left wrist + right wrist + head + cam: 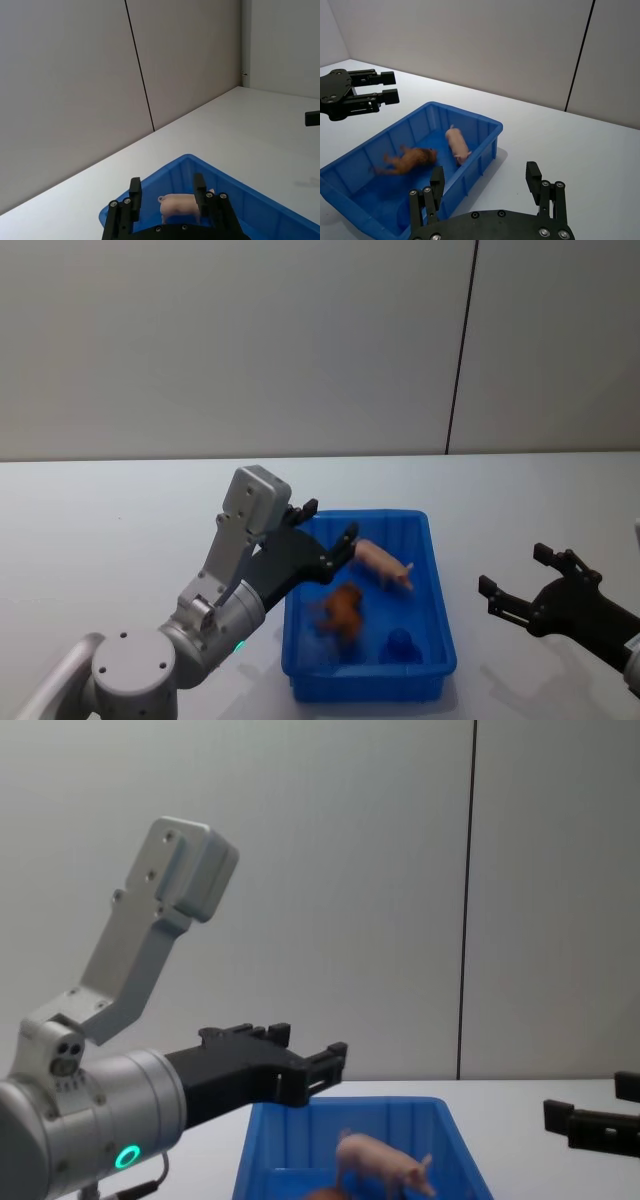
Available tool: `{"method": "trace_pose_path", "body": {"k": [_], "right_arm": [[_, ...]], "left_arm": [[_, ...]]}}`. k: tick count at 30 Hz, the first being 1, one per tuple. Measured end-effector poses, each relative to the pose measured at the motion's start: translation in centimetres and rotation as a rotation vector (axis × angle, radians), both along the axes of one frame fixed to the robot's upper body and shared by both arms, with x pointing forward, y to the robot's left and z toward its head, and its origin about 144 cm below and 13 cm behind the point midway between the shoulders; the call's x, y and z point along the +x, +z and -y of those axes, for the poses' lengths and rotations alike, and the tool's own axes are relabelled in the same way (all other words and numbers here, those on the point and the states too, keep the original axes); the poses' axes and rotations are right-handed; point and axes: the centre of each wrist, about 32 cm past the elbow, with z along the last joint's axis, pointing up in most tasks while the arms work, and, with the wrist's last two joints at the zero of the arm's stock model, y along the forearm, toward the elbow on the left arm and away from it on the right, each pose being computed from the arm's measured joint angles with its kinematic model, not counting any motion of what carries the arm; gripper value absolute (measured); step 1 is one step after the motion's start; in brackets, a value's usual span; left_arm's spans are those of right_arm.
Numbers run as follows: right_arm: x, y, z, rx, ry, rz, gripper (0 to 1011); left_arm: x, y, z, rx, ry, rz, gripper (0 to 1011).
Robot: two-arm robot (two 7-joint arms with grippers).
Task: Pick up the two dolls from the table and place them into the box.
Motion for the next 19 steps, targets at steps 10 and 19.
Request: {"method": "trace_pose_path", "body": {"k": [10,19], "right_arm": [[0.00,0.00,0.00,0.000,0.000,0.000,1001],[0.00,0.00,0.00,0.000,0.000,0.000,1001]], "left_arm": [[0.16,0.29,0.22,-0.013,-0.010,0.034,902],[0.22,0.57,0.09,-0.022,-0.007,0.059,1001]]}}
